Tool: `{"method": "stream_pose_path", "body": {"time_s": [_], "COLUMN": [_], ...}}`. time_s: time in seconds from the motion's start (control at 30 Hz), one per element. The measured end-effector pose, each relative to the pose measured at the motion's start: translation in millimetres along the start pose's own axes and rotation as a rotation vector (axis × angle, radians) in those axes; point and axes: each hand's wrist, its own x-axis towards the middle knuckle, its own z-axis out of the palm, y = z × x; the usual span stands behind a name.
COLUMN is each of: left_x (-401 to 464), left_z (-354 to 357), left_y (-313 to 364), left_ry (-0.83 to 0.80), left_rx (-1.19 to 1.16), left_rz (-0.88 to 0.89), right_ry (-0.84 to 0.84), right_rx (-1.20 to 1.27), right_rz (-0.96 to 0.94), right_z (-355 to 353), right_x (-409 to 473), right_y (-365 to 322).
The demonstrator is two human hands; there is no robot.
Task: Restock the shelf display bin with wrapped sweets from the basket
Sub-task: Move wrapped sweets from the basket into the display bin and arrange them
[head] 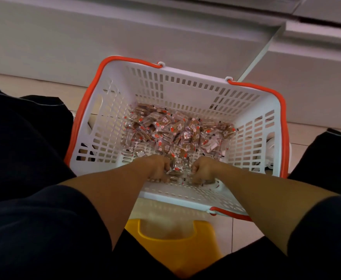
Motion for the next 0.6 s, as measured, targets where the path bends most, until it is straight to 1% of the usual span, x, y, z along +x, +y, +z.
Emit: {"method": "stream_pose_path", "body": {"time_s": [0.07,0.13,0.23,0.3,0.37,0.47,0.6], "left_x": [-0.1,0.0,-1.2,-0.6,1.9,3.9,4.8], "left_z": [3.3,6.3,7.8,9.0,11.9,15.2,12.1], "left_y": [-0.7,0.6,7.7,13.3,17.1,23.2,30.4], "left_ry": [0.018,0.077,0.168,0.175,0.171,0.149,0.135], "left_rx": [0.067,0.099,0.189,0.217,0.236,0.230,0.138], "left_rz": [0.020,0.043,0.068,0.055,0.041,0.035,0.086], "right_ry": [0.030,0.015,-0.058,-0.061,-0.048,-0.057,-0.009], "right_rx": [0.029,0.020,-0.207,-0.285,-0.292,-0.234,-0.168], "right_rz": [0.020,0.029,0.019,0.027,0.018,-0.013,-0.061], "right_z": [-1.6,-2.1,3.5,10.7,14.6,12.1,8.1], "right_x": [0.8,-1.7,-0.5,1.7,3.7,6.0,8.6], "right_y": [1.9,-1.6,-10.0,-11.1,-10.0,-7.7,-4.3]}}
